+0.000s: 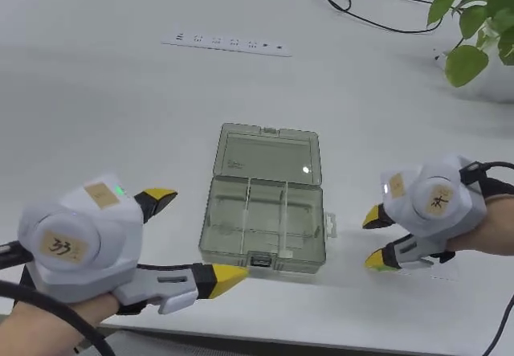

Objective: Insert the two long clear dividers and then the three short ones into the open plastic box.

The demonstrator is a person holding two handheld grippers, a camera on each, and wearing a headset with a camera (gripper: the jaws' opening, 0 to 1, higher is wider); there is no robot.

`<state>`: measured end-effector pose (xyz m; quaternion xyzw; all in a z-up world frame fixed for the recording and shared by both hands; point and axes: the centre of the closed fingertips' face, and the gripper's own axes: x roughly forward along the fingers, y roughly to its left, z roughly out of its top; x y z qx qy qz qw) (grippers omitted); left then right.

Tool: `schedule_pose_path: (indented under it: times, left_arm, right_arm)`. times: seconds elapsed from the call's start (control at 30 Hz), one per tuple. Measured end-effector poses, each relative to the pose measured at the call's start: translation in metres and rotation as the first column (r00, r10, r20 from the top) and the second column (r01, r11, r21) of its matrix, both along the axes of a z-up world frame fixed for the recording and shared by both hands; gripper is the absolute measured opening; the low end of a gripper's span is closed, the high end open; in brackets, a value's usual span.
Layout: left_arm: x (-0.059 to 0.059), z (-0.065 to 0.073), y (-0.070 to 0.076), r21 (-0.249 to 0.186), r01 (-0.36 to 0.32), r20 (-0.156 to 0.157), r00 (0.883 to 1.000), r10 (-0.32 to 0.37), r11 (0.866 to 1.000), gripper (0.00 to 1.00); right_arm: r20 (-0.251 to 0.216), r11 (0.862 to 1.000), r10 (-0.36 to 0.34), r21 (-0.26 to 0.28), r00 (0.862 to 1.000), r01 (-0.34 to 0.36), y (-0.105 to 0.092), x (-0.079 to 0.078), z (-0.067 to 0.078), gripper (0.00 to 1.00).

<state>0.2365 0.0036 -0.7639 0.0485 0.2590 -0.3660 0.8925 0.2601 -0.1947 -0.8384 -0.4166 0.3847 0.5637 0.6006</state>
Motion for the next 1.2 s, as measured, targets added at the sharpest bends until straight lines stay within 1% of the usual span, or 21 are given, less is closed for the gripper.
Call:
schedule_pose_path:
  times: [0.13,0.17,0.23,0.37,0.4,0.43,0.57,0.67,0.73,0.77,0.8,0.87,0.9,0.93,0.97,1.0,1.07,1.1,1.13,1.17,1.2]
  left_arm:
    - [0.003,0.002,-0.004,-0.018,0.007,-0.007,1.0,-0.007,1.0,0.85]
    - [0.003,0.002,-0.005,-0.023,0.007,-0.009,1.0,-0.007,1.0,0.85]
    - [0.005,0.003,-0.008,-0.038,0.008,-0.017,1.0,-0.009,0.999,0.84]
    - [0.008,0.006,-0.014,-0.094,-0.005,-0.044,0.999,0.001,0.996,0.81]
    - [0.009,0.006,-0.014,-0.097,-0.006,-0.049,0.999,0.002,0.995,0.81]
    - [0.01,0.006,-0.016,-0.104,-0.003,-0.062,0.998,-0.003,0.995,0.79]
    - [0.01,0.006,-0.024,-0.126,0.007,-0.089,0.996,-0.018,0.992,0.74]
    - [0.009,0.004,-0.032,-0.142,0.014,-0.128,0.991,-0.032,0.99,0.71]
    - [0.009,0.004,-0.038,-0.169,0.012,-0.163,0.986,-0.04,0.986,0.69]
    - [0.009,0.005,-0.041,-0.185,0.007,-0.182,0.982,-0.041,0.983,0.67]
    - [0.008,0.007,-0.046,-0.218,-0.003,-0.209,0.977,-0.044,0.976,0.65]
    - [0.011,0.01,-0.052,-0.255,-0.017,-0.239,0.97,-0.046,0.967,0.6]
    - [0.012,0.012,-0.054,-0.268,-0.02,-0.245,0.968,-0.049,0.963,0.57]
    - [0.013,0.013,-0.058,-0.29,-0.03,-0.271,0.961,-0.052,0.956,0.55]
    - [0.014,0.014,-0.061,-0.309,-0.036,-0.286,0.956,-0.056,0.95,0.53]
    - [0.014,0.016,-0.065,-0.338,-0.054,-0.318,0.946,-0.06,0.94,0.52]
    - [0.016,0.019,-0.071,-0.37,-0.061,-0.336,0.939,-0.072,0.927,0.46]
    - [0.016,0.02,-0.075,-0.393,-0.076,-0.367,0.927,-0.081,0.916,0.42]
    - [0.016,0.021,-0.078,-0.409,-0.083,-0.381,0.92,-0.087,0.909,0.4]
    - [0.017,0.02,-0.08,-0.422,-0.101,-0.404,0.911,-0.088,0.901,0.38]
    - [0.018,0.021,-0.083,-0.433,-0.101,-0.406,0.909,-0.093,0.896,0.37]
  right_arm:
    - [0.036,1.0,0.005,0.026,0.999,-0.006,0.006,0.001,0.01,0.33]
    - [0.06,0.999,0.006,0.035,0.998,-0.008,0.008,0.003,0.014,0.33]
    - [0.071,0.999,0.013,0.041,0.997,-0.016,0.01,0.002,0.019,0.32]
    - [0.116,0.998,0.03,0.056,0.993,-0.037,0.017,0.003,0.03,0.33]
    - [0.124,0.997,0.035,0.06,0.992,-0.043,0.019,0.002,0.032,0.32]
    - [0.133,0.997,0.038,0.065,0.99,-0.047,0.021,0.003,0.034,0.33]
    - [0.167,0.994,0.041,0.092,0.985,-0.057,0.031,0.002,0.047,0.33]
    - [0.195,0.992,0.052,0.107,0.979,-0.074,0.039,0.0,0.055,0.33]
    - [0.219,0.989,0.07,0.113,0.973,-0.096,0.045,-0.001,0.061,0.33]
    - [0.23,0.988,0.077,0.113,0.97,-0.105,0.048,-0.002,0.064,0.33]
    - [0.239,0.987,0.084,0.115,0.967,-0.114,0.05,-0.002,0.066,0.33]
    - [0.257,0.985,0.095,0.117,0.962,-0.129,0.055,-0.003,0.07,0.33]
    - [0.264,0.984,0.102,0.117,0.959,-0.136,0.057,-0.003,0.072,0.33]
    - [0.271,0.982,0.104,0.121,0.957,-0.142,0.06,-0.004,0.074,0.33]
    - [0.275,0.981,0.107,0.124,0.955,-0.146,0.062,-0.005,0.075,0.33]
    - [0.279,0.98,0.112,0.128,0.954,-0.153,0.065,-0.006,0.077,0.33]
    - [0.291,0.978,0.121,0.13,0.949,-0.165,0.07,-0.007,0.08,0.33]
    - [0.294,0.977,0.125,0.13,0.947,-0.17,0.072,-0.008,0.081,0.33]
    - [0.301,0.975,0.133,0.133,0.944,-0.179,0.074,-0.009,0.082,0.33]
    - [0.301,0.974,0.135,0.133,0.944,-0.181,0.075,-0.009,0.083,0.33]
    - [0.303,0.974,0.136,0.135,0.943,-0.184,0.077,-0.01,0.084,0.33]
